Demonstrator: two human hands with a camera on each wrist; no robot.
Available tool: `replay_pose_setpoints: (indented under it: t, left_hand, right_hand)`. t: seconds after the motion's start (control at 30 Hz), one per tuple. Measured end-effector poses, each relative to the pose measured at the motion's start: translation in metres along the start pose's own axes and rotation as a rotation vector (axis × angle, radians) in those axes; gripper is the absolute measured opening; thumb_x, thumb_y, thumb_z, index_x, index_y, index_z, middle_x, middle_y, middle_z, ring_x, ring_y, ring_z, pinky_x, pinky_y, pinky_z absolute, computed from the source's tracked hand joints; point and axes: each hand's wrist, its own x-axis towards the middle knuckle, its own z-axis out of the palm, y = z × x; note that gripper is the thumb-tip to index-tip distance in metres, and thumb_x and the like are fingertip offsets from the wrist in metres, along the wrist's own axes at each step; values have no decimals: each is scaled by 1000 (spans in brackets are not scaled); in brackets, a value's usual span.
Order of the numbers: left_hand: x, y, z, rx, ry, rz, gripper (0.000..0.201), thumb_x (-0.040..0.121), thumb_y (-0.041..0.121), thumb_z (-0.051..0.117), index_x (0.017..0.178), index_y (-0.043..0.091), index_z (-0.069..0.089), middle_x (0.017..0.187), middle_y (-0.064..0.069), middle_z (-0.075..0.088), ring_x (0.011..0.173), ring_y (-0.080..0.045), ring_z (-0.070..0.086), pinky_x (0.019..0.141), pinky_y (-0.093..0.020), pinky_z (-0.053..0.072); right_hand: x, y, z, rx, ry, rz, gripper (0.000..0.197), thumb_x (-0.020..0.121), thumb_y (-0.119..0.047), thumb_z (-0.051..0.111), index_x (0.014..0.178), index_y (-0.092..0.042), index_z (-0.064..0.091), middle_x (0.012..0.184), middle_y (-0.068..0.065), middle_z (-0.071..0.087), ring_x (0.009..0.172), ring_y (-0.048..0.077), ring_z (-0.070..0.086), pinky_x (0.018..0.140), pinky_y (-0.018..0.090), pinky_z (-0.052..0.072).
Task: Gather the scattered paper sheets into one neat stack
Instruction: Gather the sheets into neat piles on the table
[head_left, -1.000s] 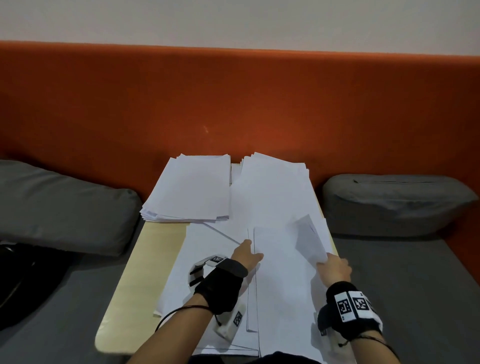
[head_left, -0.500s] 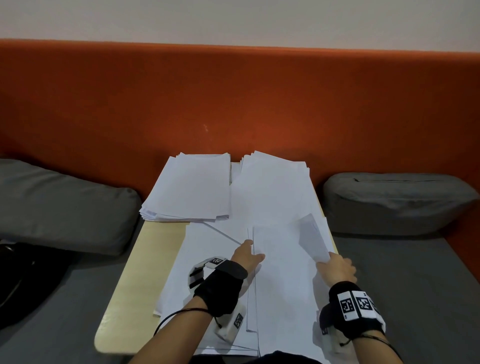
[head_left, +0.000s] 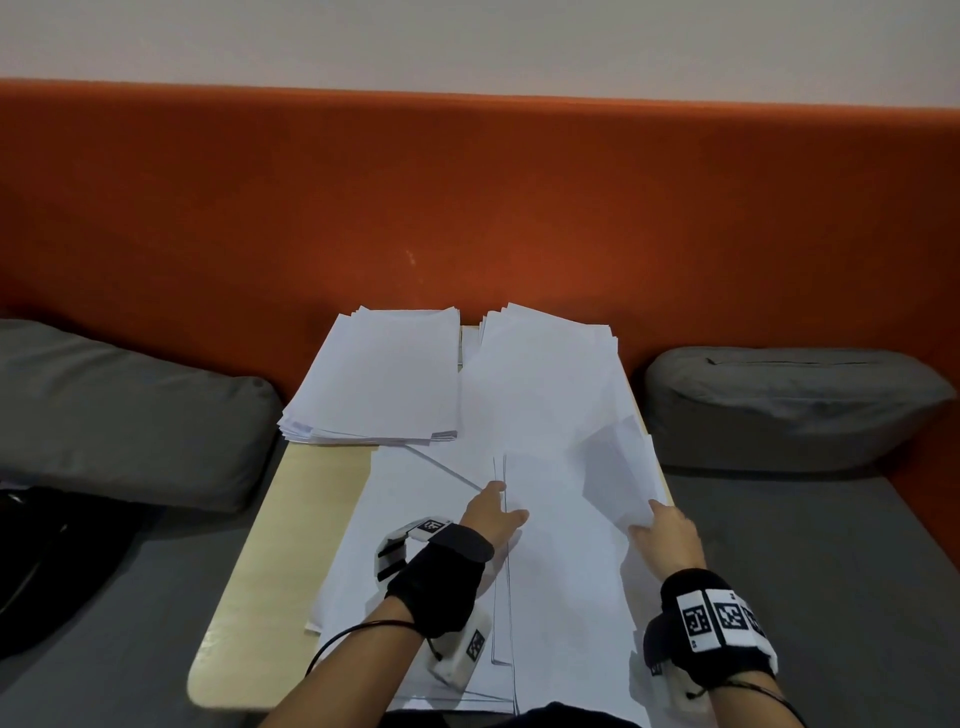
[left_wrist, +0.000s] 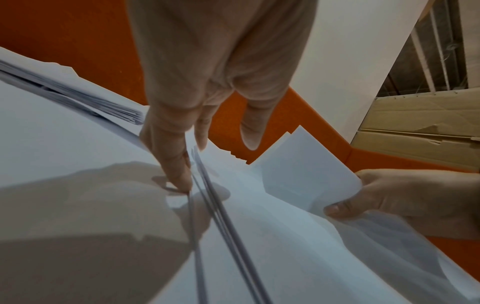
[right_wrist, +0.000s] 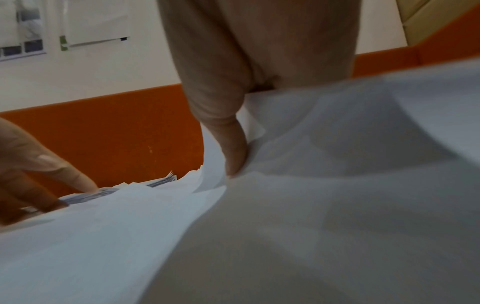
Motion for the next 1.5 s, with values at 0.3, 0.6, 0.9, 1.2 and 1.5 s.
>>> replay_pose_setpoints:
  t: [0.3,0.6,0.9,1.2,1.5]
  left_hand:
    - [-3,9,-3,-613,132,164,75,87,11,62,143,8,12,137,-16,45,124,-25,47,104,-32,38]
    - [-40,65,-61,-763,395,713,26,82,6,58,101,22,50,98,3,62,81,7,61,77,-16,52]
    - [-52,50,-73,-649,410,705,45,79,6,69,108,31,44,97,12,63,83,9,62,83,-18,52]
    - [-17,-34,-83,151,258,81,47,89,15,59,132,8,43,132,-13,47,122,-28,47,99,-27,35]
    - [-15,-63,-88,450,332,-370,54,90,27,57,132,2,34,137,-16,35,126,-31,39,105,-31,33]
  right_hand:
    - [-40,-25,-92,442,96,-482,24,82,-5,68,74,-28,65,76,-2,71,74,7,62,68,33,47]
    - [-41,-48,-91,1077,329,-488,43,84,5,60,121,-13,49,100,-10,62,82,-15,61,74,3,48]
    - [-43,-65,-64,1036,92,-526,34,79,6,65,92,-24,58,83,-12,69,74,-8,65,66,9,51]
    - [-11,-45,-39,823,221,-198,21,90,-10,58,109,1,60,94,10,57,95,25,53,80,37,46]
    - [1,-33,31,205,-160,-64,30,94,-15,49,118,1,57,109,23,62,94,33,57,75,27,36]
